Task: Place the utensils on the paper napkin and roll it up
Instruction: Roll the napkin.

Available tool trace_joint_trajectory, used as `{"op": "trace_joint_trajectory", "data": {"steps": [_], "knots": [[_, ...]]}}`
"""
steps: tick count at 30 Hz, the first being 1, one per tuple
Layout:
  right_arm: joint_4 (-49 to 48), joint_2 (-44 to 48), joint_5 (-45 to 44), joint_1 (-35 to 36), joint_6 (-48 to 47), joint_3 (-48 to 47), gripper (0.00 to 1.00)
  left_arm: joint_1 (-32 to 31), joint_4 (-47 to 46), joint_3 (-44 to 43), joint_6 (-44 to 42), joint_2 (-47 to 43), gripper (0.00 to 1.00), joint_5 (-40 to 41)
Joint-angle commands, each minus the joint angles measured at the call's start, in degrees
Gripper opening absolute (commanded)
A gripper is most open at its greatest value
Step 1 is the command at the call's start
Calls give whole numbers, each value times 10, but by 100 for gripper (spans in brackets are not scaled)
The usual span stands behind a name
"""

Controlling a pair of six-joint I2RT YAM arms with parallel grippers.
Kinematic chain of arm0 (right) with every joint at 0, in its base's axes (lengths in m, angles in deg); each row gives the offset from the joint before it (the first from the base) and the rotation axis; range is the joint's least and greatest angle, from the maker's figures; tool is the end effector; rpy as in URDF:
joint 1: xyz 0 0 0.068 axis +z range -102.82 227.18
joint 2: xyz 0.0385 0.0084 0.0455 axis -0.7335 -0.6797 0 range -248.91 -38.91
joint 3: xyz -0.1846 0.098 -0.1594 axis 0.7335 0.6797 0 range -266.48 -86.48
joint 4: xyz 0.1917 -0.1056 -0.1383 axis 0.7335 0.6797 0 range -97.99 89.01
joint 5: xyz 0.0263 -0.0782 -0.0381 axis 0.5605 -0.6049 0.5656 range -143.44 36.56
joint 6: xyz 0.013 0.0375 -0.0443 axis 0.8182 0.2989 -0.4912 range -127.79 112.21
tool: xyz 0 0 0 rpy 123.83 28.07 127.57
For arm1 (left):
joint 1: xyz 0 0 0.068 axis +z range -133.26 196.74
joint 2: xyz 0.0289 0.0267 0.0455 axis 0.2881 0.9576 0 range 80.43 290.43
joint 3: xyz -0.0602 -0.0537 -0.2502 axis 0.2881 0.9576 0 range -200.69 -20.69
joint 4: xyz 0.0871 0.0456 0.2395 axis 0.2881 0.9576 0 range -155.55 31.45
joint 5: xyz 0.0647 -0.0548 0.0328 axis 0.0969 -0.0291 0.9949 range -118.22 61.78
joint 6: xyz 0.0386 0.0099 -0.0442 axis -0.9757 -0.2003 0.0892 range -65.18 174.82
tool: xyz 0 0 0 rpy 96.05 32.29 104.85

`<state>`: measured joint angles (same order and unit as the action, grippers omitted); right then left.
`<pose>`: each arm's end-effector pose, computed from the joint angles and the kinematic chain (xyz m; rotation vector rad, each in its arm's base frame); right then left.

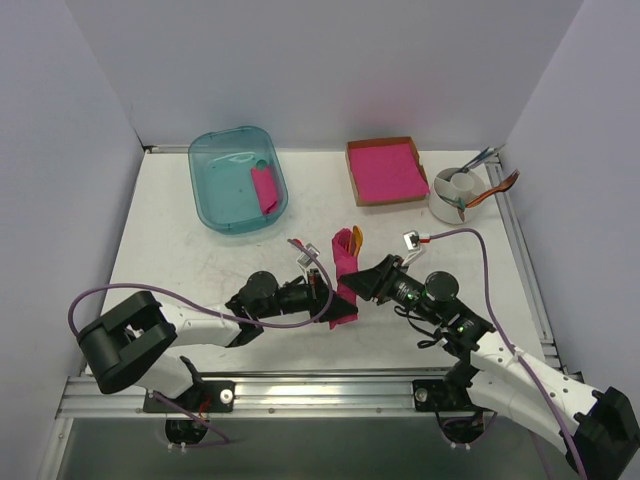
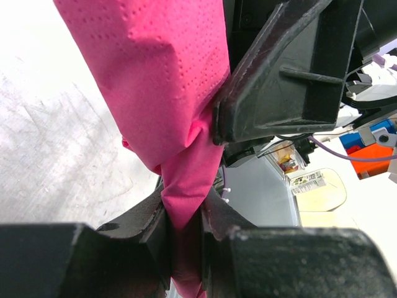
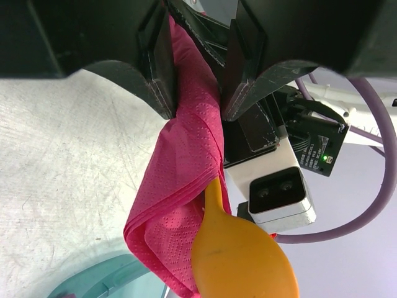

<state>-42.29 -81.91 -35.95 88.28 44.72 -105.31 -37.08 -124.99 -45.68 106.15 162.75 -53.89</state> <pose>0.1373 0.1373 0.2624 -0.1310 1.5914 1.5330 0.1504 -0.2376 0.1975 0.4624 1.7829 -1.7250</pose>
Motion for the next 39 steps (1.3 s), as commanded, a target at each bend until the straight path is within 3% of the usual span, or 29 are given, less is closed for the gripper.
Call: {"op": "trace_joint_trajectory", "data": {"steps": [1,2,4,11,18,19,27,32,35,39], "knots": [[-86,16,26,-2,12,-6,34,-1,-22,3,8,7,2,-30],[-87,15,27,-4,12,-5,33,-1,-24,2,8,7,2,-32],[-90,11,29,-4,12,-6,20,-1,-27,1,9,9,2,-39],[-97,5,27,-3,13,-1,3,-2,-18,-3,0,12,2,-47],[-85,19,6,-4,16,12,0,-2,31,-11,-21,5,9,-36],[-83,23,2,-4,18,14,0,-3,41,-14,-25,-2,17,-33],[-64,66,-37,-4,29,28,0,-1,155,-18,-73,-71,51,9],[-73,55,-38,-4,34,29,0,-1,180,-13,-82,-106,73,19],[-76,52,-40,-4,37,27,0,3,192,0,-85,-138,94,33],[-74,48,-40,-4,34,20,0,14,211,17,-92,-201,94,41]]}}
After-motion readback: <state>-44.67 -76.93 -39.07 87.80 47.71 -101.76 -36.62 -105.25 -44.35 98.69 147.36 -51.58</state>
